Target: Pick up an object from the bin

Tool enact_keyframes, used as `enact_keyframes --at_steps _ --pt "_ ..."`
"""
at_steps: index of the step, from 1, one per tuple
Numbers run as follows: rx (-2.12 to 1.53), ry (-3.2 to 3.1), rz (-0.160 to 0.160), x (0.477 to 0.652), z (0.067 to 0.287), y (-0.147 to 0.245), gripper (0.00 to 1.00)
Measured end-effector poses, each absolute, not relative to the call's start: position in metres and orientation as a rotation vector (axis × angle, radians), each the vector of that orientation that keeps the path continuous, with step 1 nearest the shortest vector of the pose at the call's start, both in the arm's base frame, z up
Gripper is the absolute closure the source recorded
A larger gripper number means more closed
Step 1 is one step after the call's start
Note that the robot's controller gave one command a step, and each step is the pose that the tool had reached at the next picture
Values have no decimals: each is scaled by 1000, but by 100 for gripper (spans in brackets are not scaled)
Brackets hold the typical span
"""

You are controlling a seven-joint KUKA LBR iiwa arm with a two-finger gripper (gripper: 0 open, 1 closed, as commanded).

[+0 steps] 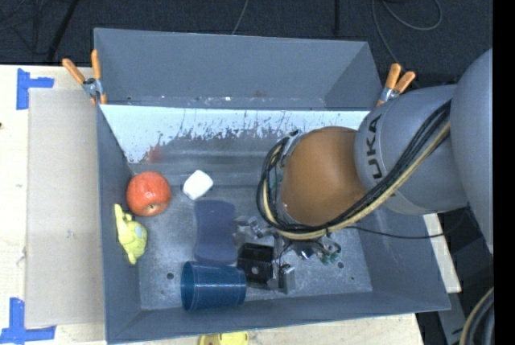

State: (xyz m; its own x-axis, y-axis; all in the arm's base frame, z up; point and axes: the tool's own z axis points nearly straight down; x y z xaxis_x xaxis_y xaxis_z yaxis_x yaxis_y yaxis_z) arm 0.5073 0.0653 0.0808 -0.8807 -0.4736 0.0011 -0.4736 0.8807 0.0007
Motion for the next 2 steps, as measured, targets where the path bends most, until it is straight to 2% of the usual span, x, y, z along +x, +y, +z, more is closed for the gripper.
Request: enact_keyframes --at_steps 1,2 --pt "340 -3126 7 499 74 60 100" --pt "340 -3126 7 499 74 60 100"
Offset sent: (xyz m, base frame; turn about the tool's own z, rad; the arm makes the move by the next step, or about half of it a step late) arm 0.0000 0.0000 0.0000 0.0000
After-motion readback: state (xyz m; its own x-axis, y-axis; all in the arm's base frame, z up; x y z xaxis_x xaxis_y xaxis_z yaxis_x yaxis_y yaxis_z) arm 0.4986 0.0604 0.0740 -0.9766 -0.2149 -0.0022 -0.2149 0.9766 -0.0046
